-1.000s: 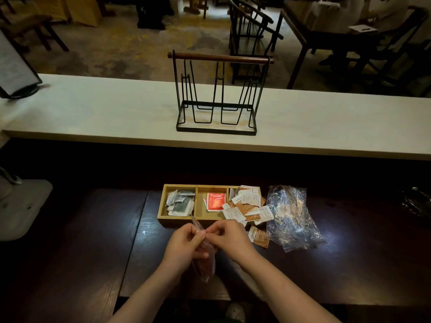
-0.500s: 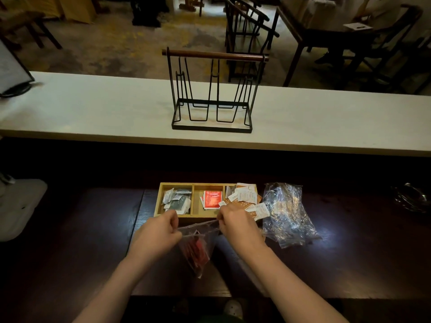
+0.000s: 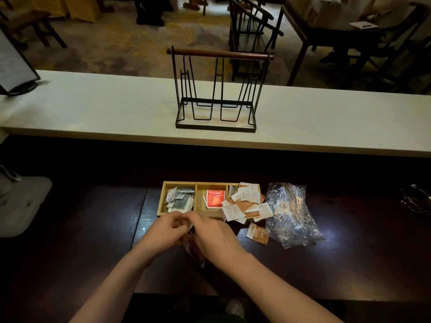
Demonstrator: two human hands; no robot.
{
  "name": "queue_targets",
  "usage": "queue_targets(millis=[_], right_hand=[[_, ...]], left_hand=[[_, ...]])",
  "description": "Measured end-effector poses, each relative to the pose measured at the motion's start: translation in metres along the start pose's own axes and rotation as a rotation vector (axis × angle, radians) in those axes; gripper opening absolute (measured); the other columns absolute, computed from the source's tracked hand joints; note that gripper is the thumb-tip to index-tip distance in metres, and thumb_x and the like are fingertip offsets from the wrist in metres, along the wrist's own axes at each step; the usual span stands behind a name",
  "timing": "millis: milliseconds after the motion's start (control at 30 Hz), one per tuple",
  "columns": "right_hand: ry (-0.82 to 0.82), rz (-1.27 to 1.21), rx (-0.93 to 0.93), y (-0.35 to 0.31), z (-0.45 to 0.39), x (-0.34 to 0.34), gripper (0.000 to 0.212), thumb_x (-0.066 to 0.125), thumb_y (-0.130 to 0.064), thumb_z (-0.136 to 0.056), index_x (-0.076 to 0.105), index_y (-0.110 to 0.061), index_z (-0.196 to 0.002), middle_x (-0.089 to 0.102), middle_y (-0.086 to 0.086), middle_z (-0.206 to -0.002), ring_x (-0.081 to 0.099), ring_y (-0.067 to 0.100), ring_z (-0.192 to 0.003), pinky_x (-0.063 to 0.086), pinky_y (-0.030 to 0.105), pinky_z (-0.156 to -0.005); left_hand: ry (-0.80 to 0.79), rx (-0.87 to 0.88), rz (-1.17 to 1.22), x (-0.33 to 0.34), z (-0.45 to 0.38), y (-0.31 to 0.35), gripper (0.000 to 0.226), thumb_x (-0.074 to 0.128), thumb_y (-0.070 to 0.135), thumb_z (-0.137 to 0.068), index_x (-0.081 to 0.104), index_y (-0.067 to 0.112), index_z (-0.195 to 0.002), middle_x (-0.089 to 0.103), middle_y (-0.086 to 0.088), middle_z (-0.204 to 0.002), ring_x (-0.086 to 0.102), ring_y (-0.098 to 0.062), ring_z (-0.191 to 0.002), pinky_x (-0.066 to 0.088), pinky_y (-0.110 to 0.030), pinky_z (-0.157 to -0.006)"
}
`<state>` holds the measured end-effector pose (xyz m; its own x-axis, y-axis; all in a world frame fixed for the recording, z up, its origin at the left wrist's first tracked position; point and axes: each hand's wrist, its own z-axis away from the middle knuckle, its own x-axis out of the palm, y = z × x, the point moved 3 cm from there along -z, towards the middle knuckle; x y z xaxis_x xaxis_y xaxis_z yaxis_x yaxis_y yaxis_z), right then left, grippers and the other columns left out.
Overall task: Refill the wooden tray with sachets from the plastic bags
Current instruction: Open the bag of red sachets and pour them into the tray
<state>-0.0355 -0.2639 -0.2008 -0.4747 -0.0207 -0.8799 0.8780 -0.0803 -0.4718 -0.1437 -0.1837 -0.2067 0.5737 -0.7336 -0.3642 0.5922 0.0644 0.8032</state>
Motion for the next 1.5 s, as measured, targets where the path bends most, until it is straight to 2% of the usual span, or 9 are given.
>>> queue_targets(millis=[333,467,533,633,733,900,1100,1233,1500], right_hand=[[-0.018,-0.013,0.001,0.003,-0.031,-0.013,0.013,0.06,-0.024,-0.09,0.062,-0.013,-0.095,0.067,0.007,-0.09,0.062,0.025,-0.085,0.048,0.038,-0.076],[0.035,-0.185,-0.052,-0.003,-0.042,-0.042,0.012,0.066,-0.026,-0.087,0.063,-0.016,-0.082,0.06,-0.005,-0.076,0.054,0.009,-0.073,0.043,0.025,-0.067],[0.087,-0.267,-0.098,-0.011,-0.052,-0.06,0.015,0.07,-0.026,-0.083,0.064,-0.013,-0.079,0.061,-0.004,-0.073,0.052,0.006,-0.07,0.04,0.02,-0.063],[0.221,-0.414,-0.106,-0.012,-0.066,-0.083,0.013,0.074,-0.021,-0.08,0.065,-0.011,-0.075,0.059,-0.007,-0.068,0.055,0.005,-0.065,0.043,0.017,-0.064],[0.286,-0.431,-0.047,0.002,-0.077,-0.094,0.012,0.072,-0.021,-0.082,0.065,-0.012,-0.077,0.062,-0.006,-0.069,0.062,0.013,-0.069,0.052,0.03,-0.067],[0.274,-0.259,0.077,0.04,-0.087,-0.09,0.007,0.065,-0.028,-0.087,0.068,-0.021,-0.088,0.068,-0.007,-0.082,0.06,0.011,-0.082,0.053,0.037,-0.076],[0.182,-0.222,0.192,0.076,-0.09,-0.071,0.005,0.066,-0.024,-0.086,0.07,-0.024,-0.088,0.067,-0.012,-0.083,0.062,0.008,-0.084,0.056,0.036,-0.079],[0.161,-0.241,0.266,0.093,-0.088,-0.054,0.005,0.068,-0.019,-0.085,0.072,-0.023,-0.084,0.068,-0.01,-0.08,0.063,0.005,-0.077,0.056,0.03,-0.076],[0.189,-0.356,0.32,0.107,-0.088,-0.035,0.01,0.07,-0.012,-0.083,0.073,-0.018,-0.091,0.064,-0.011,-0.079,0.057,-0.003,-0.071,0.043,0.009,-0.066]], left_hand=[[0.043,0.089,0.315,-0.01,0.004,-0.002,0.02,0.053,0.012,-0.093,0.064,0.005,-0.079,0.066,-0.005,-0.071,0.064,-0.014,-0.072,0.056,-0.025,-0.068],[0.259,-0.147,0.47,-0.026,-0.01,-0.034,0.027,0.047,0.021,-0.097,0.058,0.0,-0.109,0.062,-0.016,-0.101,0.059,-0.024,-0.089,0.053,-0.039,-0.074],[0.171,-0.34,0.52,-0.016,-0.014,-0.053,0.039,0.043,0.037,-0.098,0.054,0.004,-0.116,0.06,-0.018,-0.111,0.059,-0.033,-0.094,0.052,-0.045,-0.075],[-0.061,-0.41,0.785,0.004,-0.02,-0.058,0.055,0.03,0.053,-0.097,0.06,0.009,-0.111,0.068,-0.017,-0.107,0.066,-0.035,-0.089,0.056,-0.04,-0.064],[0.093,-0.313,0.865,-0.001,-0.033,-0.048,0.037,0.036,0.038,-0.1,0.061,0.011,-0.104,0.071,-0.012,-0.089,0.07,-0.021,-0.064,0.051,-0.024,-0.044],[0.435,-0.179,0.506,-0.029,-0.045,-0.045,0.012,0.042,0.01,-0.094,0.051,0.007,-0.086,0.057,-0.007,-0.069,0.056,-0.003,-0.039,0.039,-0.018,-0.033],[0.595,-0.073,0.075,-0.064,-0.055,-0.033,0.024,0.038,0.016,-0.098,0.053,0.001,-0.085,0.059,-0.019,-0.091,0.057,-0.025,-0.061,0.049,-0.028,-0.039],[0.676,0.036,-0.245,-0.078,-0.056,-0.014,0.025,0.038,0.017,-0.099,0.056,0.0,-0.093,0.048,-0.021,-0.113,0.051,-0.027,-0.08,0.041,-0.035,-0.077],[0.713,0.173,-0.379,-0.085,-0.058,0.016,0.023,0.041,0.016,-0.099,0.057,0.0,-0.102,0.044,-0.019,-0.124,0.053,-0.035,-0.1,0.042,-0.041,-0.085]])
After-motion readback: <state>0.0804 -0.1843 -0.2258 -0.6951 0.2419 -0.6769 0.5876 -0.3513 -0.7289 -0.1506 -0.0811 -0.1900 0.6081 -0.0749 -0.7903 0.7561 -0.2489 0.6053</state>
